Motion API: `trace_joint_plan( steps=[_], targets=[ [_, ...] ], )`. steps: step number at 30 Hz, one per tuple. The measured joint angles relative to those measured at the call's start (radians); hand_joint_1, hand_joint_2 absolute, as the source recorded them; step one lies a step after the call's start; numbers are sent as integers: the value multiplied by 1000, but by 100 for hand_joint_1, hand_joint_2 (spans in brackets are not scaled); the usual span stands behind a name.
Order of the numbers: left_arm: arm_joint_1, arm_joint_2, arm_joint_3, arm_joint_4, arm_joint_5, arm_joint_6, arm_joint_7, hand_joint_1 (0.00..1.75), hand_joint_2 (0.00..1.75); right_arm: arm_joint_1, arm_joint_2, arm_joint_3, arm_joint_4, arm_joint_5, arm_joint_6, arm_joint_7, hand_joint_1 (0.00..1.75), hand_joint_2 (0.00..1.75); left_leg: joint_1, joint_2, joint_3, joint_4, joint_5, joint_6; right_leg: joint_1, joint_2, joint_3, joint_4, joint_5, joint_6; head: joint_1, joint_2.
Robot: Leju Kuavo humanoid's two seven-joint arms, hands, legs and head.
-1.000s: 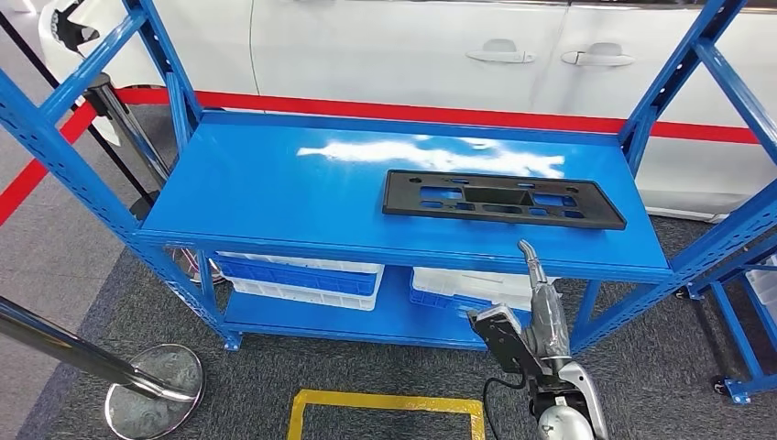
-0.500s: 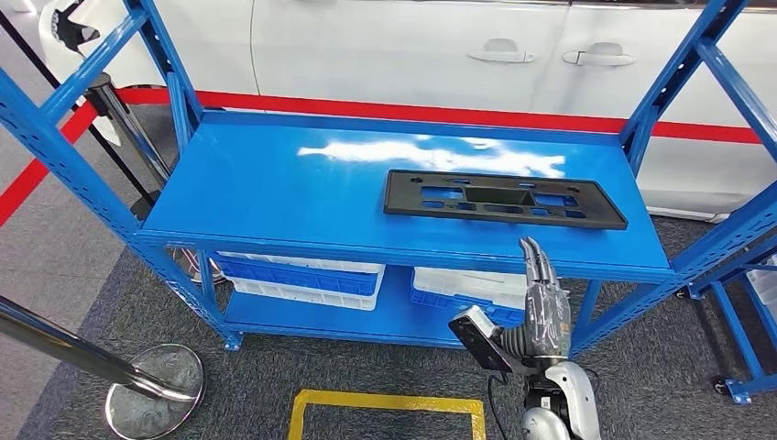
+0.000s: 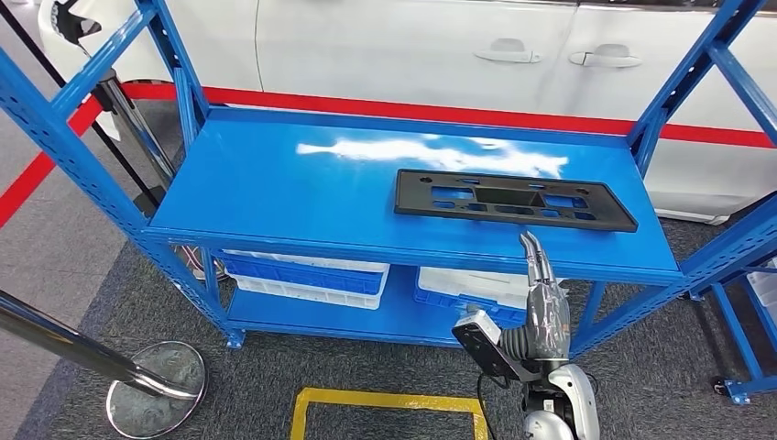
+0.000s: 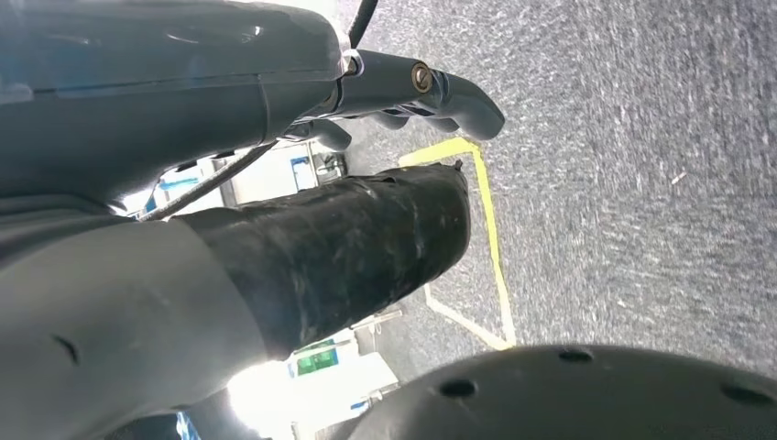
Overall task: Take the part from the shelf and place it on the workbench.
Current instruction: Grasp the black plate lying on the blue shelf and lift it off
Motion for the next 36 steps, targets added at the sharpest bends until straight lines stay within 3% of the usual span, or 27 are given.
trace_joint_plan(
  steps=[1, 3, 5, 6, 9, 10, 12, 13, 14, 15, 17, 18, 20, 24, 25, 27, 29, 30, 32, 34, 36],
  targets=[
    [0, 0, 0, 0, 0, 0, 0, 0, 0, 0, 0, 0, -2, 0, 0, 0, 0, 175, -3, -1, 1, 0, 0, 0, 5, 0, 33, -70, 39, -12, 0, 0],
    [1, -3, 0, 0, 0, 0, 0, 0, 0, 0, -1, 0, -7, 0, -1, 0, 0, 87, -6, -1, 3, 1, 0, -2, 18, -5, 95, -203, 97, -41, -1, 0],
    [1, -6, 0, 0, 0, -1, 0, 0, 0, -1, -2, 0, -13, -2, -1, -1, 0, 0, -1, 1, 3, 0, 2, -11, 29, -9, 115, -254, 113, -59, -2, 0],
    [1, -6, 0, 0, -1, -2, 0, 0, 0, -1, -2, 0, -15, -5, 1, -3, 0, 0, 0, 2, 3, -2, 3, -16, 32, -9, 114, -259, 117, -61, -2, 0],
    [0, -4, -1, 0, -2, -7, 0, 0, 0, -4, -2, 0, -20, -15, 14, -13, 0, 0, 1, -2, -6, 21, -15, -34, 18, -8, 127, -287, 132, -59, -1, 0],
    [1, -3, -1, 0, -3, -9, 0, 0, 0, -5, -2, 1, -21, -15, 20, -13, 0, 0, 4, -5, -22, 59, -39, -43, 11, -8, 132, -295, 137, -58, -2, 0],
    [3, -3, -1, 0, -7, -11, -1, 0, 0, -7, -2, 2, -21, -15, 30, -11, 0, 0, 18, -9, -80, 185, -104, -61, 7, -9, 133, -297, 138, -57, -2, 0],
    [4, -2, -1, 0, -9, -13, -1, 0, 0, -7, -2, 3, -21, -14, 34, -10, 0, 0, 26, -9, -107, 243, -126, -70, 4, -8, 133, -296, 136, -55, -2, 0],
    [5, -1, -1, 0, -11, -15, -1, 0, 0, -6, -2, 4, -19, -13, 37, -9, 0, 0, 34, -9, -121, 272, -129, -78, 0, -8, 134, -295, 134, -51, -2, 0],
    [6, 0, -1, 0, -12, -17, -1, 0, 0, -6, -2, 6, -18, -13, 39, -9, 0, 44, 40, -8, -116, 264, -113, -86, -4, -7, 137, -293, 130, -46, -2, 0],
    [7, 2, -1, 0, -14, -19, -1, 0, 0, -7, -2, 8, -16, -12, 43, -9, 0, 131, 53, -8, -56, 145, -47, -101, -16, -3, 144, -283, 117, -29, -2, 0],
    [8, 3, -1, 0, -14, -20, -1, 0, 0, -7, -2, 9, -15, -11, 43, -7, 0, 175, 55, -10, -24, 83, -27, -104, -18, -2, 145, -275, 108, -18, -2, 0],
    [9, 3, -1, 1, -15, -21, -1, 0, 0, -9, -2, 10, -15, -8, 44, -2, 0, 175, 54, -15, 8, 22, -21, -93, -17, 0, 145, -266, 97, -2, -1, 0],
    [7, 4, -2, 1, -16, -23, -1, 0, 0, -14, -2, 15, -15, 0, 46, 6, 0, 175, 49, -18, 16, 21, -35, -53, -20, 1, 146, -249, 92, 12, 0, 0],
    [7, 4, -2, 1, -18, -23, -1, 0, 0, -17, -2, 15, -15, 1, 46, 6, 0, 175, 49, -18, 21, 19, -38, -46, -20, 1, 132, -219, 81, 13, 0, 0],
    [7, 5, -2, 0, -20, -24, -1, 0, 0, -25, -2, 15, -15, 2, 48, 8, 0, 175, 45, -17, 30, 16, -44, -36, -16, 1, 63, -101, 40, 12, 0, 0],
    [7, 5, -2, 0, -22, -24, -1, 0, 0, -28, -2, 16, -14, 2, 52, 9, 0, 175, 34, -18, 39, 16, -51, -27, -8, 1, -17, 10, 12, 5, 0, 0],
    [8, 5, -2, 0, -22, -24, -1, 0, 0, -28, -2, 17, -13, 3, 54, 9, 0, 175, 28, -19, 46, 16, -56, -23, -1, 1, -38, 22, 25, -4, 0, 0],
    [9, 4, -2, 0, -25, -24, -1, 0, 0, -30, -2, 19, -12, 3, 55, 10, 0, 175, 14, -22, 63, 15, -65, -17, 20, 2, -27, -59, 104, -36, 0, 0],
    [11, -1, -3, 2, -30, -23, -2, 0, 0, -34, -2, 21, -13, 4, 55, 16, 0, 175, 10, -22, 75, 10, -72, -14, 44, -2, 6, -175, 170, -83, -3, 0],
    [11, -5, -5, 4, -34, -20, -4, 0, 0, -38, -2, 22, -14, 6, 55, 21, 0, 175, 16, -20, 78, 1, -70, -18, 60, -2, 25, -239, 186, -113, -6, 0]
  ],
)
